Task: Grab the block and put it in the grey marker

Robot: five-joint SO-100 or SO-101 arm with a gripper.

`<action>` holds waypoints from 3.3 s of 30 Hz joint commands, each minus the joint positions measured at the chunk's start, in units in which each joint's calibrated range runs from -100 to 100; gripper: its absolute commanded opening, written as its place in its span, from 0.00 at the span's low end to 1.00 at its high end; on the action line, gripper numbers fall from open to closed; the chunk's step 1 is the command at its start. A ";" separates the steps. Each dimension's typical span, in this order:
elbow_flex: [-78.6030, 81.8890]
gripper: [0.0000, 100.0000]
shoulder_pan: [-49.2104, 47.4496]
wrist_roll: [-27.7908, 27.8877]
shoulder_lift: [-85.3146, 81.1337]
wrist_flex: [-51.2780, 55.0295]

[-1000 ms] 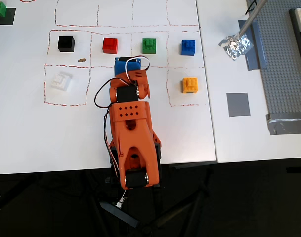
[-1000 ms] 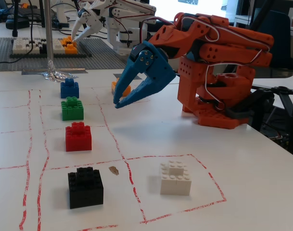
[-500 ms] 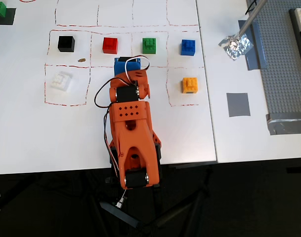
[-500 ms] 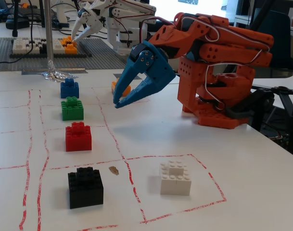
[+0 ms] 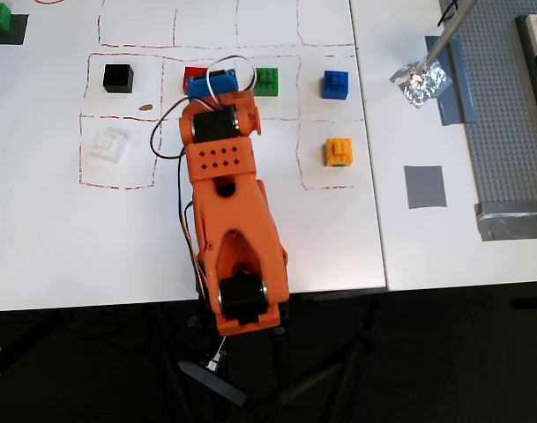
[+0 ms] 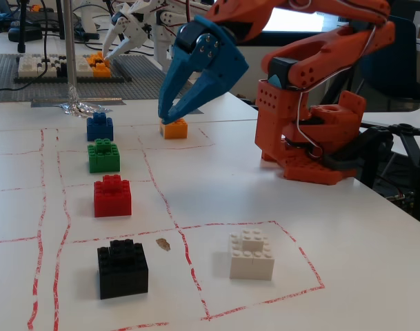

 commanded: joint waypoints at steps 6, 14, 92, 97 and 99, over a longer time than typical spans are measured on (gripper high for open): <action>-29.00 0.00 -15.51 4.35 13.52 13.52; -46.58 0.00 -33.86 7.18 26.88 24.46; -59.64 0.00 -46.83 9.18 72.89 20.13; -69.43 0.00 -47.80 7.62 70.74 30.99; -73.15 0.00 -47.80 7.33 69.53 35.97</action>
